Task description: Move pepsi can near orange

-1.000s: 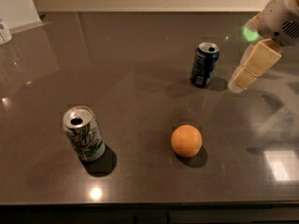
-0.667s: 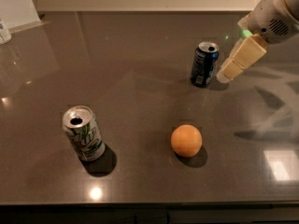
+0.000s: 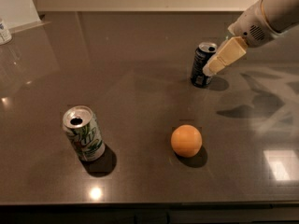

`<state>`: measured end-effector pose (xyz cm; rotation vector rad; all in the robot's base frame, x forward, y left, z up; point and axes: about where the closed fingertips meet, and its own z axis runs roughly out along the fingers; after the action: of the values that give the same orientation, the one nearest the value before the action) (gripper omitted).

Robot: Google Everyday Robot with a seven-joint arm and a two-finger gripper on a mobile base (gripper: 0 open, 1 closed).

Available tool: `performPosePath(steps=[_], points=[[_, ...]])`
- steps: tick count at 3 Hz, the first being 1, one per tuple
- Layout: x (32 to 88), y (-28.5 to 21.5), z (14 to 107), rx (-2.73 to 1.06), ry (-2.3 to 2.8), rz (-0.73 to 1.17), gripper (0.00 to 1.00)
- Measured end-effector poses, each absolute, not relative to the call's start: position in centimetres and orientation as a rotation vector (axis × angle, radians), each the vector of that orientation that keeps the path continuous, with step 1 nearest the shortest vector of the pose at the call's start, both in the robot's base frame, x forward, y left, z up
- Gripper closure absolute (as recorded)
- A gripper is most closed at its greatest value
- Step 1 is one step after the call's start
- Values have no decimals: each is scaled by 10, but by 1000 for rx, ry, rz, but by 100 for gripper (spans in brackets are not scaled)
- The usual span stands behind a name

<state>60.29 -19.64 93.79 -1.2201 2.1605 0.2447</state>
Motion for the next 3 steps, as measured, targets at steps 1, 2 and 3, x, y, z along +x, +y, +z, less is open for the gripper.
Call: performPosePath(steps=[1, 2, 3], points=[[627, -195, 924, -1185, 2161, 271, 0], [645, -196, 917, -1147, 2160, 285, 0], [654, -200, 911, -1127, 2177, 290, 18]])
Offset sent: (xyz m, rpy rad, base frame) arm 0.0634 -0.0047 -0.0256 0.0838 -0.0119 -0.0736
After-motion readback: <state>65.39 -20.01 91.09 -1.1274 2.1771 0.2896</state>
